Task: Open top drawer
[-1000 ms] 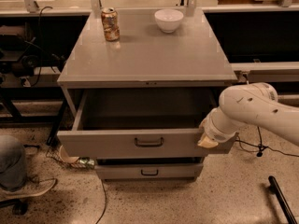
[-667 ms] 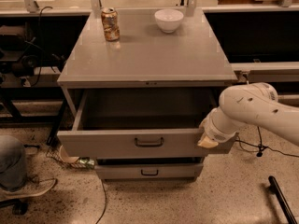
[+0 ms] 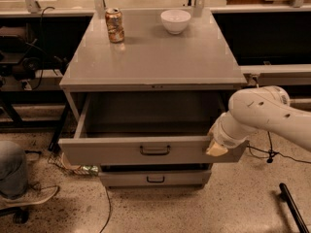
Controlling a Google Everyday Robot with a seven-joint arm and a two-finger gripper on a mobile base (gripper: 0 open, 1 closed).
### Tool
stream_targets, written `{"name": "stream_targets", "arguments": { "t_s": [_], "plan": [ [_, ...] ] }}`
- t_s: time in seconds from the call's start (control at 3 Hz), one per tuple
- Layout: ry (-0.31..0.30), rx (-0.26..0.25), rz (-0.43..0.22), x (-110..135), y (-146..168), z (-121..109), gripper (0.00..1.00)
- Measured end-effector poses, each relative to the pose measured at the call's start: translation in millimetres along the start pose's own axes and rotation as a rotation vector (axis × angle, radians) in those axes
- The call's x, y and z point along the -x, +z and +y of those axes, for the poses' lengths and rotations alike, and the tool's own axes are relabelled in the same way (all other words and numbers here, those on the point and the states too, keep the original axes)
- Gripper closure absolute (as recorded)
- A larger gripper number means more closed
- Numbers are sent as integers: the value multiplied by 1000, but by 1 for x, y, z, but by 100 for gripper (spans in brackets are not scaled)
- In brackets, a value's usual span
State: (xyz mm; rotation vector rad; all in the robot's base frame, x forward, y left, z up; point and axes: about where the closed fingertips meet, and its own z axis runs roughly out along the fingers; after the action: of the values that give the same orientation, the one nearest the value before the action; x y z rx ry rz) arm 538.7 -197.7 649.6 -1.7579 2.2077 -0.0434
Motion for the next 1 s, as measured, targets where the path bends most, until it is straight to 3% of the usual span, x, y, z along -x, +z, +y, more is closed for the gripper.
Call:
{"name": "stream_targets", "arguments": {
  "t_s": [0.33,1.0],
  "plan": [
    [0,0,0,0,0,0,5],
    [0,1,0,0,0,0,0]
  ]
}}
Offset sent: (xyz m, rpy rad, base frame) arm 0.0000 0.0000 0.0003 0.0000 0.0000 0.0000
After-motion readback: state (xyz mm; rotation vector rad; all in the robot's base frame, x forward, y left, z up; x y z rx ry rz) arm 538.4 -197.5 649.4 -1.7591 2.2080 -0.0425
